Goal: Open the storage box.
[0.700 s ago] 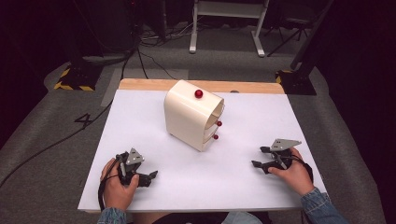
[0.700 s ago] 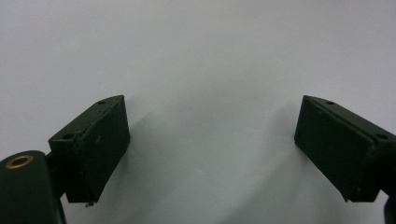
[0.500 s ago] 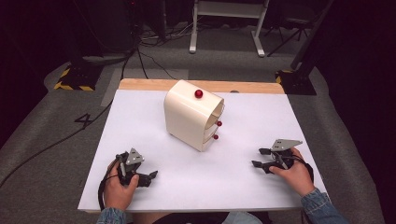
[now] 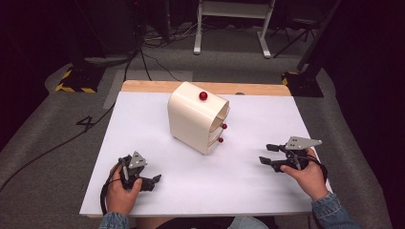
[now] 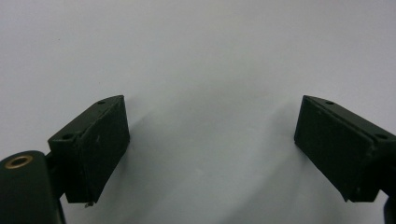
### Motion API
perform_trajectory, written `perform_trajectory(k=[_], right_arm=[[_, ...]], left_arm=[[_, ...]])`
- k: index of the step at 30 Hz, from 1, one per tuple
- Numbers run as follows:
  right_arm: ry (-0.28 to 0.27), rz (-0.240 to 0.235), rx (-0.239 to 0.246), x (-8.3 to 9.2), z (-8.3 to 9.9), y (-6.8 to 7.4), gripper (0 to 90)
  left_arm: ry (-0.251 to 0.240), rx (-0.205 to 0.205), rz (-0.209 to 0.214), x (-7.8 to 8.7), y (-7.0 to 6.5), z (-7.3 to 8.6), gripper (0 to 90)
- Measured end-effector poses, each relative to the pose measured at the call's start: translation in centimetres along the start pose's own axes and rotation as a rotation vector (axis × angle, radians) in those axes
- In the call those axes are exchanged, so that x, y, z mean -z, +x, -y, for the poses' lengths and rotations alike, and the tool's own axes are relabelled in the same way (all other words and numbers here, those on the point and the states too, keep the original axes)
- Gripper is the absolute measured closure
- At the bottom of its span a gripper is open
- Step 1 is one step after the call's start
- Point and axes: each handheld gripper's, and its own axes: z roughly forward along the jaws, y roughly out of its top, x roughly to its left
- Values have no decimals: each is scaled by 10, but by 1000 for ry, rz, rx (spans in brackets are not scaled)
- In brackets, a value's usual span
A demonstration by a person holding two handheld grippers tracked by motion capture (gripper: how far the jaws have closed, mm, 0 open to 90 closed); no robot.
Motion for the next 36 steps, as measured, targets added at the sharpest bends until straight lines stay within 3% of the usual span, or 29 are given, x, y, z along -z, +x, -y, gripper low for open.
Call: perform_trajectory(k=[4,10,21,28,36], right_arm=[[-84,-25,-2,6,-15,4,396],[-135,-53,-1,4,-26,8,413],[-214,-104,13,-25,-48,12,472],[-206,-112,21,-44,-55,12,495],[-179,-127,52,-80,-55,14,550]], left_arm=[[-1,-1,-1,0,0,0,106],[0,-1,-1,0,0,0,106],[0,0,0,0,0,0,106],[0,-1,-1,0,0,0,106],[0,-1,-1,0,0,0,106]])
